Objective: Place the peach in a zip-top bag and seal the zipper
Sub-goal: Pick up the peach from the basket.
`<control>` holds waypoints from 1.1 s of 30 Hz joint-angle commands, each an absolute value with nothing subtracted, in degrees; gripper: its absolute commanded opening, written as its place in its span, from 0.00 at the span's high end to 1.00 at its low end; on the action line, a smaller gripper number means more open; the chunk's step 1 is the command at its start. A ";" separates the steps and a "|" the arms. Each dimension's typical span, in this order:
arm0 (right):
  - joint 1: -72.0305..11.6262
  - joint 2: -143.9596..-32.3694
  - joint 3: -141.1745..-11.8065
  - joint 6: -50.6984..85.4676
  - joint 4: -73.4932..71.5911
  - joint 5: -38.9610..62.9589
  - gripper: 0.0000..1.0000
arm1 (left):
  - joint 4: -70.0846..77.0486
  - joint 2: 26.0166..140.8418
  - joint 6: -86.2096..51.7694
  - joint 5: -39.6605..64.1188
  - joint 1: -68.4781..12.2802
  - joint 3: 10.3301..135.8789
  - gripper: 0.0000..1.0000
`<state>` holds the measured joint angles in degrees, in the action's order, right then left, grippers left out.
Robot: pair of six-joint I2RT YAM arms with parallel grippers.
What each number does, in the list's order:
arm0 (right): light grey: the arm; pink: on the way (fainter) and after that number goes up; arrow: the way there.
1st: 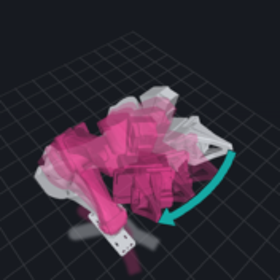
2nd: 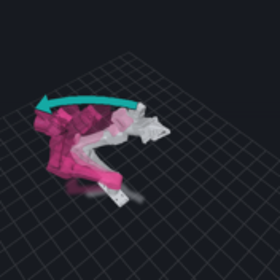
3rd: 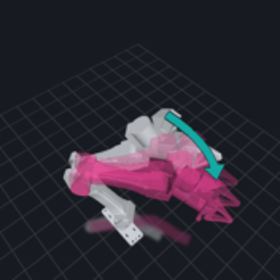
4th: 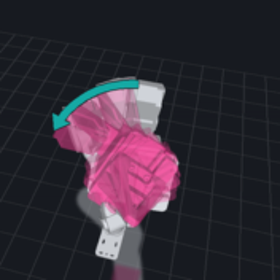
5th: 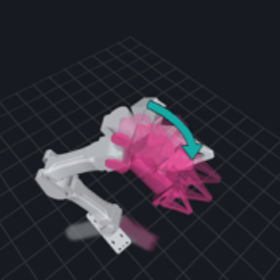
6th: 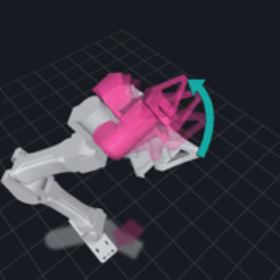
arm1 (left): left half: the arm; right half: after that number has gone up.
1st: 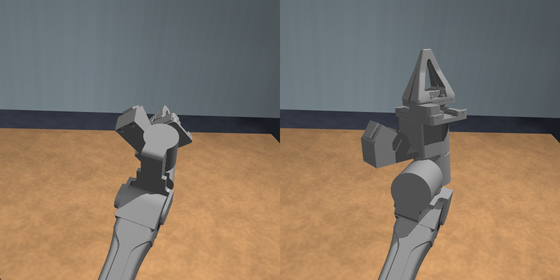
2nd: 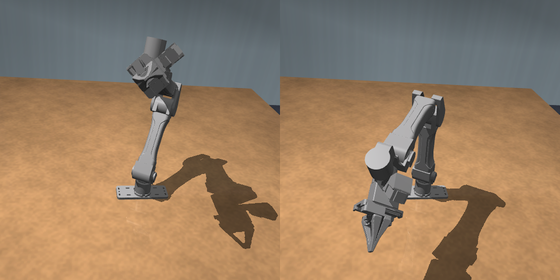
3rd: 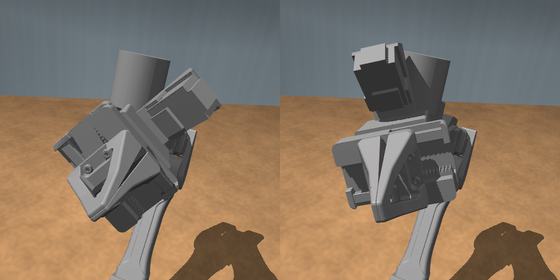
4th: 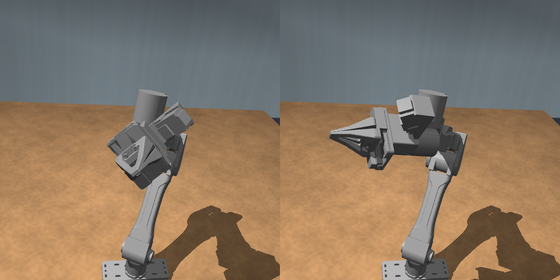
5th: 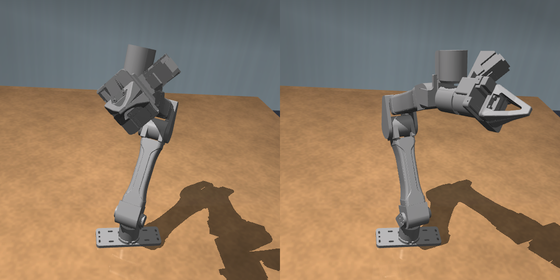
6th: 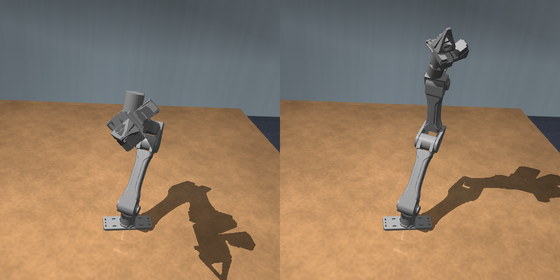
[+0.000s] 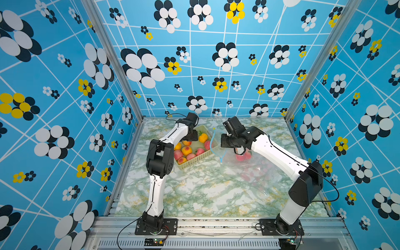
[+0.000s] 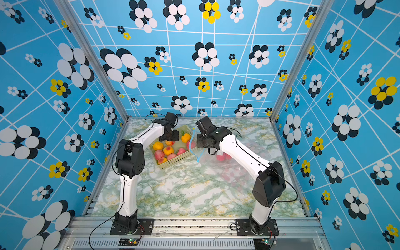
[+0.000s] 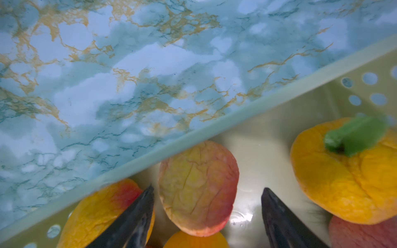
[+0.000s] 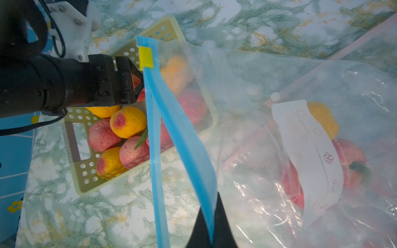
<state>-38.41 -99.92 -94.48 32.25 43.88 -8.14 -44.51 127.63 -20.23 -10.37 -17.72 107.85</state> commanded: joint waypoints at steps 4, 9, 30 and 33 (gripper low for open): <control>-38.14 -100.22 -95.01 33.11 43.84 -7.17 1.00 | -47.11 130.49 -19.45 -10.73 -16.89 110.02 0.19; -38.14 -100.30 -94.92 33.18 43.68 -7.10 1.00 | -46.86 131.56 -19.38 -10.96 -16.70 110.56 0.19; -38.11 -100.20 -94.55 33.50 43.48 -6.76 1.00 | -45.89 131.37 -18.94 -10.84 -16.81 109.83 0.38; -38.14 -100.04 -94.48 33.54 43.44 -6.94 1.00 | -45.22 129.38 -19.35 -9.92 -16.88 108.96 0.41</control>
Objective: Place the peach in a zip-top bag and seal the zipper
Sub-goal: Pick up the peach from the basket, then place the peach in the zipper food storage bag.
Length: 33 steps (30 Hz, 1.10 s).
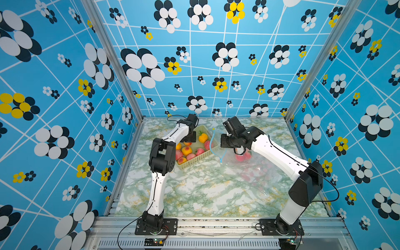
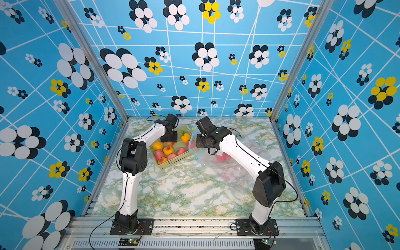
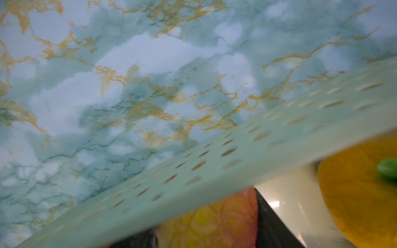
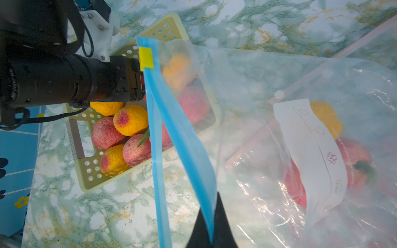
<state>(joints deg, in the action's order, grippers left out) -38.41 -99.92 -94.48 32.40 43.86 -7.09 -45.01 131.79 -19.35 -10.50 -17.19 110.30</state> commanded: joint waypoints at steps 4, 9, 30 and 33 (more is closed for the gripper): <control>-38.09 -100.05 -94.48 33.23 43.53 -7.34 1.00 | -44.32 125.05 -19.89 -7.87 -16.92 107.31 0.41; -38.15 -100.33 -94.98 32.96 43.87 -7.47 1.00 | -40.39 115.96 -21.79 -2.73 -17.23 101.61 0.43; -38.17 -99.84 -95.28 33.42 42.03 -6.06 1.00 | -22.93 89.60 -33.46 15.02 -26.84 80.19 0.46; -38.14 -99.20 -94.77 33.67 41.62 -6.06 1.00 | -20.97 91.44 -34.40 15.70 -29.50 80.22 0.46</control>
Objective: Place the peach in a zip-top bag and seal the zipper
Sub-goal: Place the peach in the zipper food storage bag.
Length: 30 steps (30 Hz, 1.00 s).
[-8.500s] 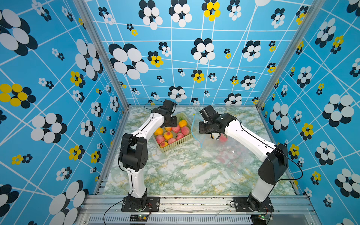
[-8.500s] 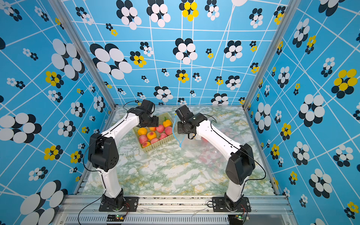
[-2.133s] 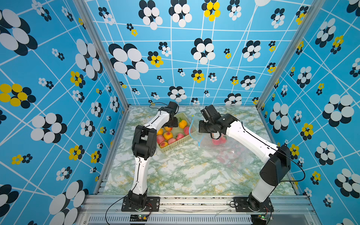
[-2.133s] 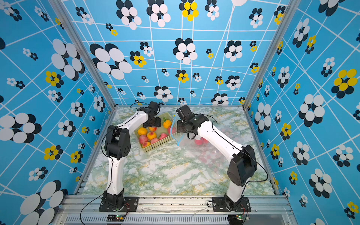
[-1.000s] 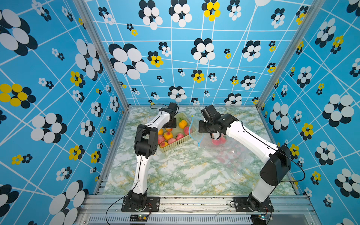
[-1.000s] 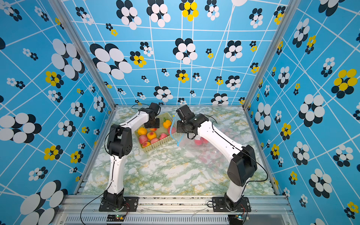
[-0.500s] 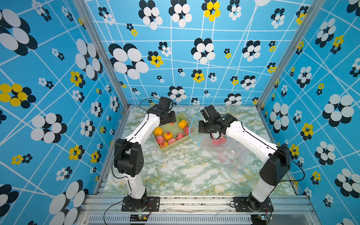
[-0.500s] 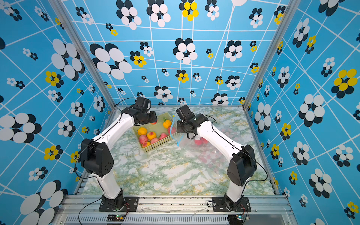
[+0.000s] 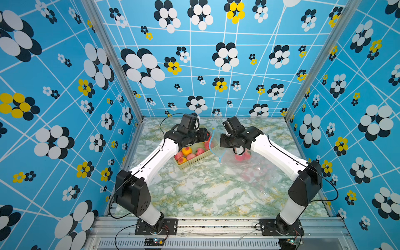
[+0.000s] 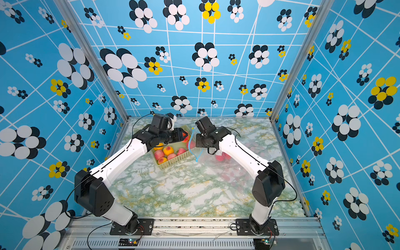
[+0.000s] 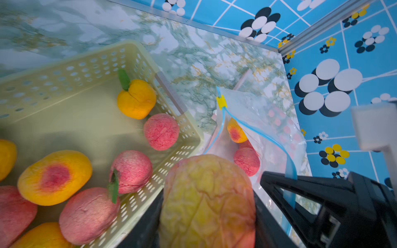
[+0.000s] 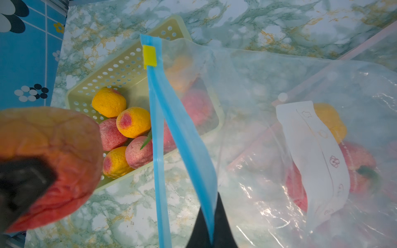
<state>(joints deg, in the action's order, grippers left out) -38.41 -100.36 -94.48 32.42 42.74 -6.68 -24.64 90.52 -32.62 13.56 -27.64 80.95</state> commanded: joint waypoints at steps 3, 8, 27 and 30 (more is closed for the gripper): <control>-38.14 -98.82 -94.44 33.97 41.40 -5.84 1.00 | -20.62 94.21 -34.81 16.26 -31.37 81.59 0.45; -38.12 -98.28 -94.13 34.06 41.41 -5.82 1.00 | -20.40 97.26 -34.97 15.92 -33.21 83.13 0.42; -38.11 -97.06 -94.22 33.24 41.86 -6.59 1.00 | -19.71 92.03 -34.80 15.32 -33.57 81.81 0.09; -38.14 -96.59 -94.22 32.47 42.34 -7.19 1.00 | -19.04 88.25 -33.73 14.33 -33.49 80.72 0.09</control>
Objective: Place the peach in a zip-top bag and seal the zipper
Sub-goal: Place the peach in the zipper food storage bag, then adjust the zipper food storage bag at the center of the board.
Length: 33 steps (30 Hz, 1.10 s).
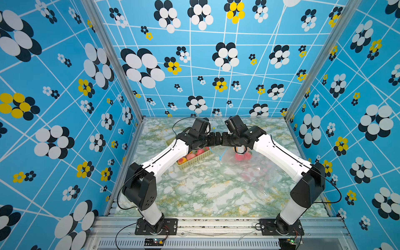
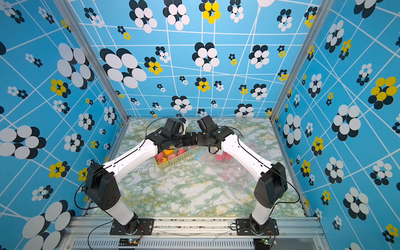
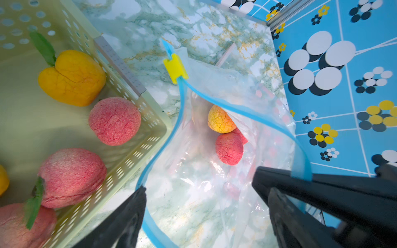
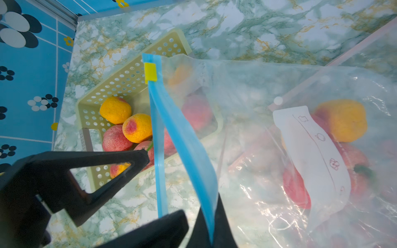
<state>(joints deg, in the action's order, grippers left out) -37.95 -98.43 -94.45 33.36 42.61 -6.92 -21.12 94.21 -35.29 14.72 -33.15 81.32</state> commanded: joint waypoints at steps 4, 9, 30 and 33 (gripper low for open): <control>-38.14 -95.80 -94.22 31.40 43.35 -8.07 1.00 | -18.51 82.69 -31.72 10.84 -33.03 78.84 0.09; -38.15 -95.05 -95.07 29.00 44.72 -8.18 1.00 | -16.36 76.68 -30.65 8.72 -30.88 75.30 0.07; -38.14 -92.81 -112.46 7.92 60.91 -10.16 1.00 | -12.48 60.64 -24.63 10.13 -14.41 62.58 0.05; -38.14 -90.90 -111.45 5.15 60.36 -8.43 1.00 | -9.19 59.02 -22.69 10.86 -13.80 60.15 0.05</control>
